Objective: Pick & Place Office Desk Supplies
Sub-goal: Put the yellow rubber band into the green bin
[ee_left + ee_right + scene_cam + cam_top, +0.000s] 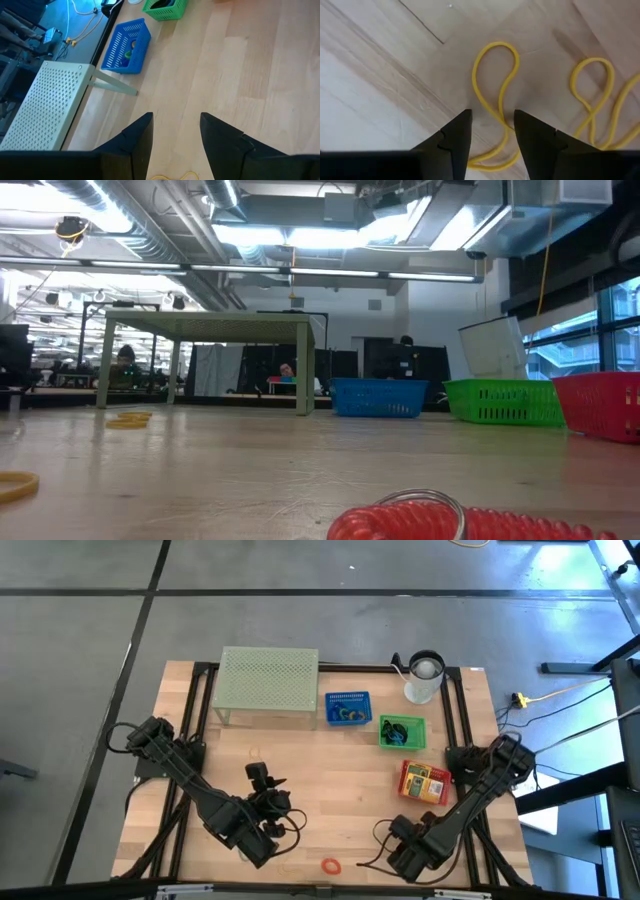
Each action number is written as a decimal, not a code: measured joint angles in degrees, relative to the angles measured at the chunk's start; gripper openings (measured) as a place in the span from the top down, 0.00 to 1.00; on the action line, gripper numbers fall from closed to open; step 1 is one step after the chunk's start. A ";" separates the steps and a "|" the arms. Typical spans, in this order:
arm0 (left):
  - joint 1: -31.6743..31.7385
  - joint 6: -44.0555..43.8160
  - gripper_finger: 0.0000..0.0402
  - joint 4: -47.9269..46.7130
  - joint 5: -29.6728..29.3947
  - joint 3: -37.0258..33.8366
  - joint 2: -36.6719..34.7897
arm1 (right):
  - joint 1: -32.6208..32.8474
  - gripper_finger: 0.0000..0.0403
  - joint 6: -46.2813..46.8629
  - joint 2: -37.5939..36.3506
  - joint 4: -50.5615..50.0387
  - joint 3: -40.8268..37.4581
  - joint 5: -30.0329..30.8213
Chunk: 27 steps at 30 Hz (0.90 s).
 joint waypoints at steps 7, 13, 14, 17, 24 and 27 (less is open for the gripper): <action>0.00 0.49 0.61 -0.02 0.00 0.00 0.00 | 0.00 0.69 -1.65 0.62 0.21 0.08 -0.01; 0.00 0.49 0.61 -0.02 -0.18 0.00 0.00 | 0.00 0.91 -1.76 0.67 1.23 0.08 -0.03; 0.00 0.49 0.61 -0.02 -0.20 0.00 0.00 | 0.00 0.95 -1.83 0.67 1.30 0.08 -0.05; 0.00 0.49 0.61 -0.02 -0.20 0.00 0.00 | 0.00 0.98 -1.76 0.67 1.24 0.06 -0.02; 0.00 0.49 0.61 -0.04 -0.20 0.01 0.00 | 0.22 0.99 -5.00 -0.40 1.75 0.84 4.87; 0.00 0.48 0.61 -0.02 -0.20 0.00 0.00 | 0.12 0.99 -8.86 -1.23 2.28 3.33 12.75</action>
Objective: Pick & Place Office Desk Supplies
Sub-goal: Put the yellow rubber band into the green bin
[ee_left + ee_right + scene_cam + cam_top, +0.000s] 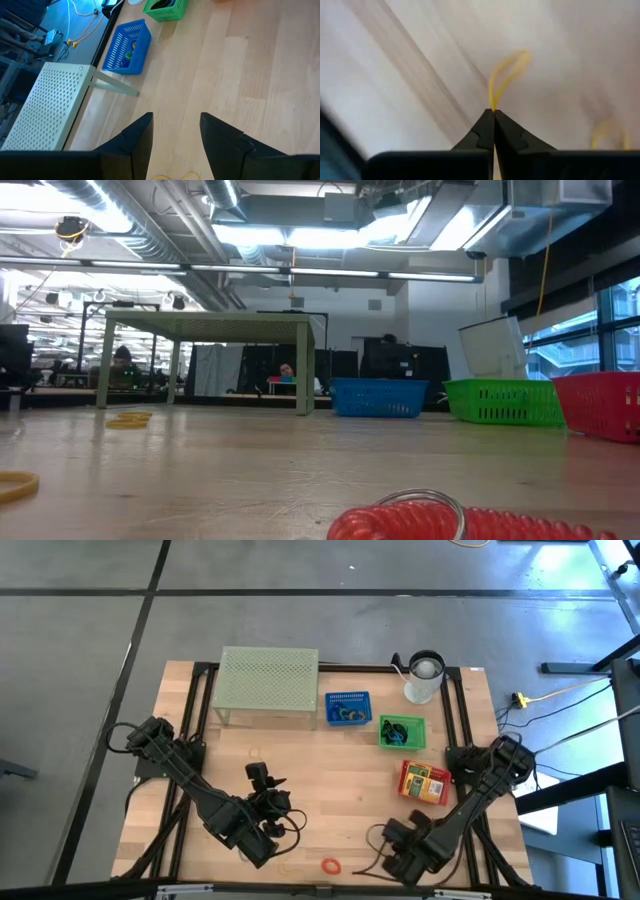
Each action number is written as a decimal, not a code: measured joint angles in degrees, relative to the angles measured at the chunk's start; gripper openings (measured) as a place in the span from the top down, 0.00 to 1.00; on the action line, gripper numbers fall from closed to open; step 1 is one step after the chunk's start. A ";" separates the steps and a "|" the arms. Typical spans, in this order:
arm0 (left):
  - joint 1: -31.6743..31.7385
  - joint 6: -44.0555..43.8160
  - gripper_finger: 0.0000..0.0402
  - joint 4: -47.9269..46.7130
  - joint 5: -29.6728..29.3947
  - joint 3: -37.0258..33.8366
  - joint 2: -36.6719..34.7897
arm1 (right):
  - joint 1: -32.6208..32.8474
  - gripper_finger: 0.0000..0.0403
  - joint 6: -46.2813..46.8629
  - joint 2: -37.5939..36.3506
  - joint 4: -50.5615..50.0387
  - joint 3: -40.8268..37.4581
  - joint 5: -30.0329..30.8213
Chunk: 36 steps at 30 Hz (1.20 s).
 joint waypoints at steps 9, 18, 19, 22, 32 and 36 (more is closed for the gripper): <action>0.00 -0.01 0.61 0.02 -0.02 0.02 0.00 | -0.73 1.00 -13.30 -0.74 0.56 9.73 28.88; 0.02 -0.03 0.61 0.04 -1.29 0.02 0.00 | -6.45 1.00 -35.82 -0.75 1.17 18.16 54.43; 0.06 -0.01 0.61 0.04 -1.28 0.02 0.00 | -7.29 1.00 -38.90 -0.75 1.14 19.35 55.30; 0.13 -0.03 0.61 0.04 -1.27 0.01 0.00 | -9.42 1.00 -47.36 -0.77 1.21 23.37 56.23; -0.02 -0.03 0.61 0.02 -0.89 0.02 0.00 | -15.57 1.00 -64.04 -0.86 1.14 31.79 53.46; -0.04 0.54 0.61 -0.04 0.62 0.02 0.00 | -17.91 0.99 -65.12 -1.13 -1.95 31.95 50.65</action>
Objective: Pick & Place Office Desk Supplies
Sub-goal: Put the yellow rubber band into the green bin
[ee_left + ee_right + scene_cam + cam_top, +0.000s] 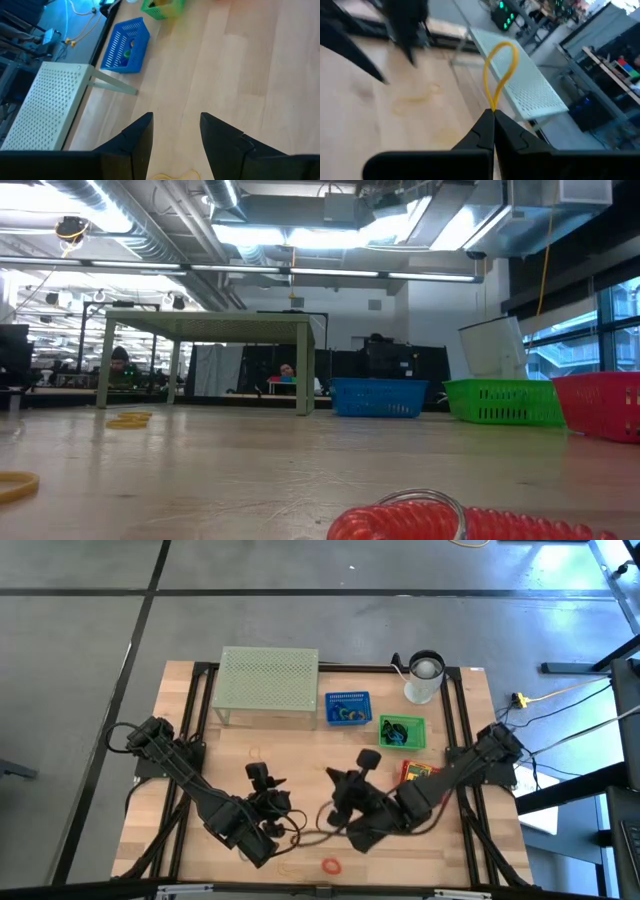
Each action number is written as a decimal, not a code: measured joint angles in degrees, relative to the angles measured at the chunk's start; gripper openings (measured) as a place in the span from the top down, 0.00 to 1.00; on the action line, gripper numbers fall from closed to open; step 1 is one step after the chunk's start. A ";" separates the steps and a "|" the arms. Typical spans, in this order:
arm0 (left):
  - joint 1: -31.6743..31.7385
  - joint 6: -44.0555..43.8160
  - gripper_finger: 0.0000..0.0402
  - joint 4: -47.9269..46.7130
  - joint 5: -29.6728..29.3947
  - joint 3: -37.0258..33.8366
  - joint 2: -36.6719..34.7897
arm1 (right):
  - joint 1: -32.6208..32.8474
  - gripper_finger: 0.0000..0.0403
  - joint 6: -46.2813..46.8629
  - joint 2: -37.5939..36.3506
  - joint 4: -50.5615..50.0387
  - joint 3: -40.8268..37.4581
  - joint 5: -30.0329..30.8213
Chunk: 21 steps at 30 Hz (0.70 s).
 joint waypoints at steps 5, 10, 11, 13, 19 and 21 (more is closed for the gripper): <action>0.00 0.30 0.61 -0.22 0.45 0.00 0.00 | -4.00 0.99 12.02 -1.35 -15.23 0.02 -4.69; 0.00 0.45 0.61 -0.20 0.44 0.00 0.00 | -8.25 0.99 22.82 -2.09 -29.18 0.04 -7.13; 0.00 0.47 0.61 -0.22 0.39 0.00 0.00 | -8.86 0.99 24.07 -2.13 -31.18 0.04 -7.40; -0.01 0.46 0.61 -0.21 0.34 0.00 0.00 | -9.93 0.99 25.66 -2.13 -34.54 0.01 -8.12; -0.01 0.47 0.61 -0.22 0.83 0.00 0.00 | -13.68 0.99 29.13 -2.89 -41.79 -3.17 -8.57; -0.21 0.46 0.61 -0.25 1.17 0.00 0.00 | -15.17 0.99 30.18 -4.21 -41.92 -5.90 -9.03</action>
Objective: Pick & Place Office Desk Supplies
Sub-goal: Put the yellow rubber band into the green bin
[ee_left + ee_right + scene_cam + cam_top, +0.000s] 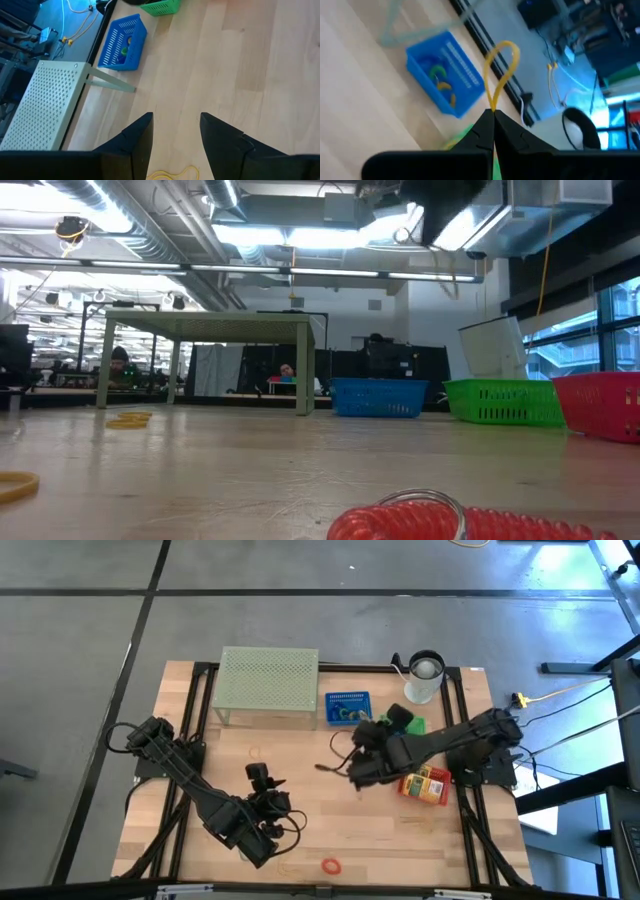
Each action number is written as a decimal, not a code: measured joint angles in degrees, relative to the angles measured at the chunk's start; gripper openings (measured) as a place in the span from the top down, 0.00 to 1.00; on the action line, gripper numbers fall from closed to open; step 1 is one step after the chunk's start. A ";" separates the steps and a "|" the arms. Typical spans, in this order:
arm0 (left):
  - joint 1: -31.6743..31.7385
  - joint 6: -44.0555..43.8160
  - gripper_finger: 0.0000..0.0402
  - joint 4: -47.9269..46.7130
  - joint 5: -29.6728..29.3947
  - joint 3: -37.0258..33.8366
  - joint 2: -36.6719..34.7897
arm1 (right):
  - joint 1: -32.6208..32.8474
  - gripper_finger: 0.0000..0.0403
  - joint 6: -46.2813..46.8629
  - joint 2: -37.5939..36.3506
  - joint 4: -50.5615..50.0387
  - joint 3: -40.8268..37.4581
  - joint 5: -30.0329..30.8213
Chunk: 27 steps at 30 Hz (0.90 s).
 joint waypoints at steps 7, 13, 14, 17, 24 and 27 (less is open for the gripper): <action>-0.44 0.01 0.61 -0.55 0.08 0.00 0.00 | -6.01 0.99 3.45 -8.49 2.00 -14.78 -4.08; -0.38 0.01 0.61 -0.71 -0.03 0.00 0.00 | -8.96 0.99 -0.84 -18.77 16.71 -29.56 -5.25; -0.34 0.01 0.61 -0.71 -0.18 0.00 0.00 | -9.30 0.99 -2.61 -20.42 19.78 -31.94 -5.91; -0.34 0.01 0.61 -0.73 -0.48 0.01 0.00 | -10.30 0.99 -6.75 -24.56 28.06 -38.74 -8.06; -0.34 0.01 0.61 -0.73 -0.51 0.01 0.00 | -12.05 0.99 -7.65 -29.72 40.01 -49.62 -8.34; -0.34 0.01 0.61 -0.73 -1.06 0.00 0.00 | -12.70 0.99 -9.01 -30.44 45.56 -52.57 -7.99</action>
